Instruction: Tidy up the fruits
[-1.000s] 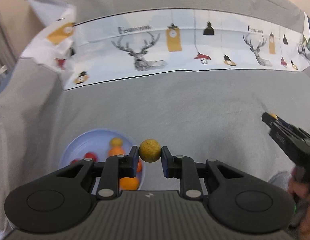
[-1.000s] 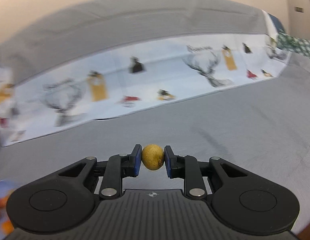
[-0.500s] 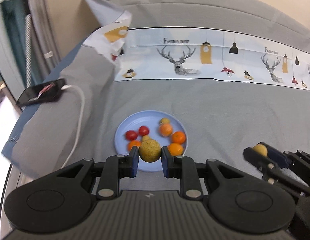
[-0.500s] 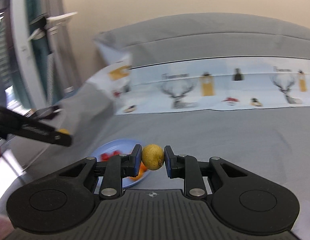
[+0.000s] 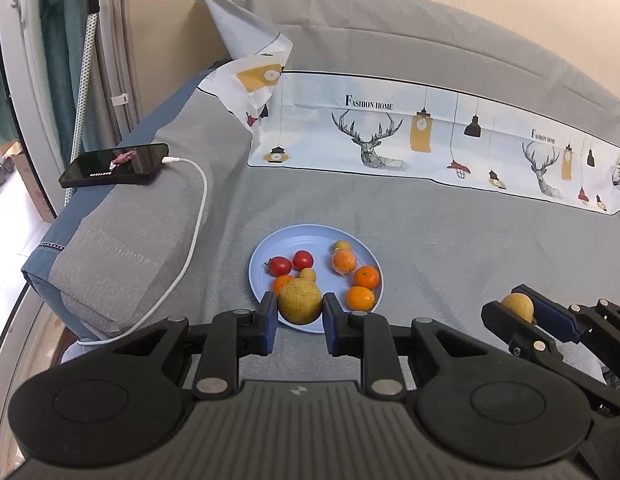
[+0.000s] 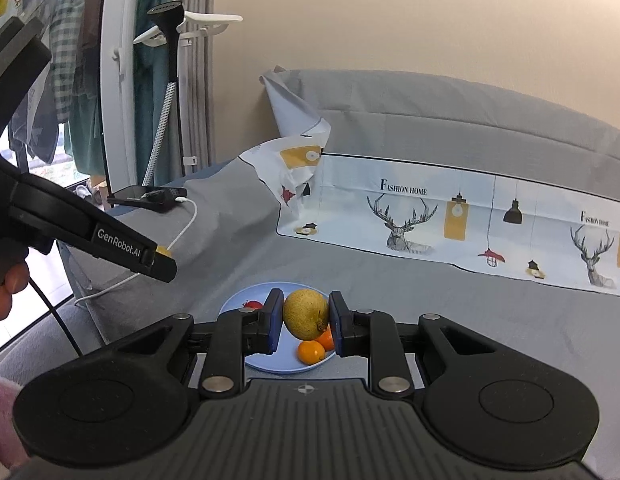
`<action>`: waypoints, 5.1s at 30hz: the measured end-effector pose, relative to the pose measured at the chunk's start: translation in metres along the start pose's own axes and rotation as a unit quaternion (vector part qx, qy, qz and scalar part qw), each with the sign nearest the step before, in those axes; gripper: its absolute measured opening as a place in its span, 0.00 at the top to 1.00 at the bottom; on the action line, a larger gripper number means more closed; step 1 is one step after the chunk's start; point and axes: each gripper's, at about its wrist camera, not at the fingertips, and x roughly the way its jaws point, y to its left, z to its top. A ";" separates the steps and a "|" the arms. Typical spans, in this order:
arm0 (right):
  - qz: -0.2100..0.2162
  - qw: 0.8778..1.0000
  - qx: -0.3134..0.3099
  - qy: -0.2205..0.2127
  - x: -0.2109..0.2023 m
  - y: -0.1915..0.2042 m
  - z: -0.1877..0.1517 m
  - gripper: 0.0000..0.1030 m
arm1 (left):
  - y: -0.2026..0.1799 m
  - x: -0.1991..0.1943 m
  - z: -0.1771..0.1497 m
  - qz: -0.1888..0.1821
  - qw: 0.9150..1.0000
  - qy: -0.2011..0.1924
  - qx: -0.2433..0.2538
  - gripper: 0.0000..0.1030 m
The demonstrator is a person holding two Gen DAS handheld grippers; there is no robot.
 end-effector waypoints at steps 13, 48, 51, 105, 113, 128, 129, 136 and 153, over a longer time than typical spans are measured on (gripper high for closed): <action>0.002 1.000 -0.001 0.011 0.007 0.000 -0.002 0.75 | 0.005 0.007 -0.003 -0.004 1.000 0.012 -0.005 0.74; 0.009 0.997 0.030 0.071 0.046 -0.005 -0.012 0.75 | 0.009 0.047 -0.005 0.000 0.998 0.062 -0.008 0.74; 0.010 0.996 0.036 0.081 0.052 -0.007 -0.014 0.75 | 0.009 0.053 -0.005 0.002 0.998 0.069 -0.007 0.74; 0.045 0.952 0.165 0.254 0.287 -0.068 -0.013 0.75 | 0.012 0.260 0.050 0.041 0.980 0.196 0.000 0.74; 0.060 0.948 0.173 0.260 0.296 -0.070 -0.014 0.68 | 0.012 0.262 0.054 0.039 0.982 0.186 0.012 0.20; 0.025 0.959 0.158 0.235 0.206 -0.062 -0.007 0.18 | 0.008 0.170 0.033 0.052 0.988 0.144 0.028 0.03; 0.017 0.962 0.149 0.227 0.198 -0.059 -0.006 0.18 | 0.008 0.161 0.031 0.053 0.989 0.138 0.026 0.03; -0.031 0.984 0.081 0.155 0.132 -0.028 -0.011 0.06 | 0.005 0.114 0.009 0.070 0.992 0.103 0.020 0.03; -0.068 0.991 0.047 0.104 0.077 -0.009 -0.013 0.04 | -0.003 0.063 -0.012 0.062 0.997 0.049 0.021 0.03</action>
